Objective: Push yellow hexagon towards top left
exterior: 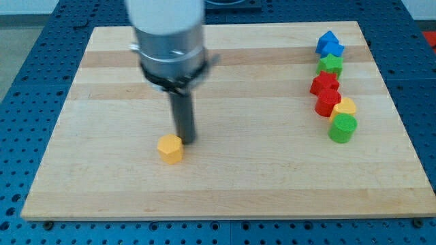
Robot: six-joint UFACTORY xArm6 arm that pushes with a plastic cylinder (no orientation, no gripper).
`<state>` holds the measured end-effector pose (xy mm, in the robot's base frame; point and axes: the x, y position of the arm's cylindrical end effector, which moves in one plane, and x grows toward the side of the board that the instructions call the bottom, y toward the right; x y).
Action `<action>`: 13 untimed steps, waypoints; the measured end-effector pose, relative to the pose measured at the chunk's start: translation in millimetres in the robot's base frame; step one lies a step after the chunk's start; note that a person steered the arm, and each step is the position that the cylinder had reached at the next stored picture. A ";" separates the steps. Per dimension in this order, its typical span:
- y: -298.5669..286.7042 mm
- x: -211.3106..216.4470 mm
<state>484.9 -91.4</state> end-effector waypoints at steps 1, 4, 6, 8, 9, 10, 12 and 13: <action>-3.5 12.0; 28.8 75.9; -65.7 -29.7; -78.3 -76.9; -62.6 -57.0; -89.8 -60.1; -107.7 -43.5; -126.3 -27.5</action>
<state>457.3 -217.7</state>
